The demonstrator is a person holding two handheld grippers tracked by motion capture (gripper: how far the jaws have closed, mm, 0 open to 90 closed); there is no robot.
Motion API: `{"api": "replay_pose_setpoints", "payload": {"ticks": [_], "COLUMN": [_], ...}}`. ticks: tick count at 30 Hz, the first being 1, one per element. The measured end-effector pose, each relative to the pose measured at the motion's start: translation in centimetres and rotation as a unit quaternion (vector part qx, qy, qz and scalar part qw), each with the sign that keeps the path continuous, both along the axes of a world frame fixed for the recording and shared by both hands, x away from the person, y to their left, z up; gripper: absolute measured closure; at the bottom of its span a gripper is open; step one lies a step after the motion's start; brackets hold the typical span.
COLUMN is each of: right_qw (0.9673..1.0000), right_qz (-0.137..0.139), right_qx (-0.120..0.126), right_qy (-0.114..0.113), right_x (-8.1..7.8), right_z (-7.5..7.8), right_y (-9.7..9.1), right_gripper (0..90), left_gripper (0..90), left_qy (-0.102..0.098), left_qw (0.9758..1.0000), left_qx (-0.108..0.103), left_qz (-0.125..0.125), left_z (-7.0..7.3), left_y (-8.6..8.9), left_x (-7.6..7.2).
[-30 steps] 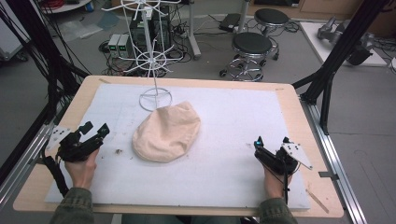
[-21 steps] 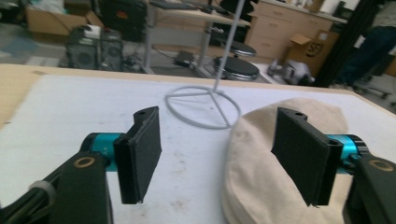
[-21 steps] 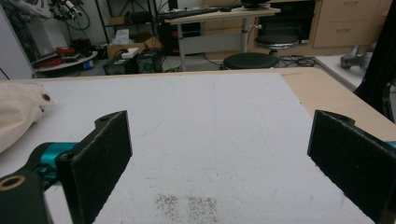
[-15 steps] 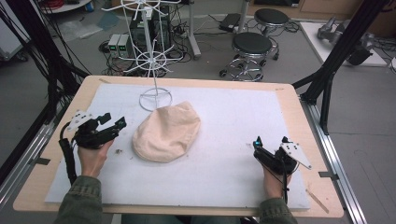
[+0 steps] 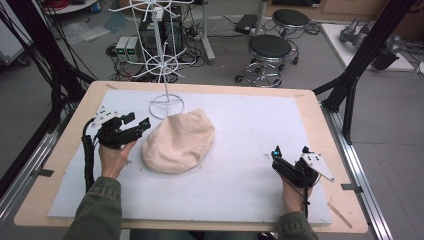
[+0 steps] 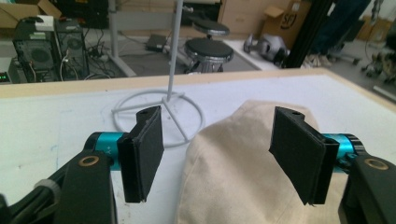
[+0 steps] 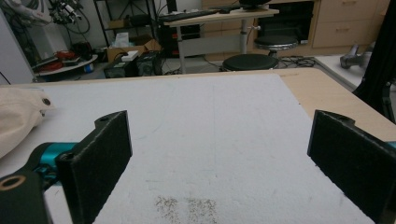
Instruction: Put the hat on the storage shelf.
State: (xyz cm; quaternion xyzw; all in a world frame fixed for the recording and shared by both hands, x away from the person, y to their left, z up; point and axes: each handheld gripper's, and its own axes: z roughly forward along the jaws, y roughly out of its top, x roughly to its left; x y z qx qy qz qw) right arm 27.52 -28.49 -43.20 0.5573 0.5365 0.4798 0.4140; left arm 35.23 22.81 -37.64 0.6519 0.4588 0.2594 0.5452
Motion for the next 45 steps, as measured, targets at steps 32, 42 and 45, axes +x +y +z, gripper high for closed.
{"api": "replay_pose_setpoints", "payload": {"ticks": [32, 42, 45], "right_qw": [1.0, 1.0, 1.0], "right_qz": [0.001, 0.003, 0.005], "right_qx": [-0.005, -0.007, -0.005], "right_qy": [0.0, 0.0, 0.003], "right_x": [0.1, 0.3, 0.3], "right_z": [0.0, -0.1, -0.1], "right_y": [-0.2, -0.2, -0.2], "right_gripper": [5.4, 5.4, 5.4], "left_gripper": [36.1, 36.2, 36.7], "left_qy": [0.145, 0.165, 0.171], "left_qw": [0.9858, 0.9817, 0.9807], "left_qx": [0.076, 0.084, 0.084], "left_qz": [-0.037, -0.043, -0.041], "left_z": [-3.2, -4.3, -4.7], "left_y": [-4.0, -4.1, -4.1], "left_x": [6.3, 7.1, 7.4]}}
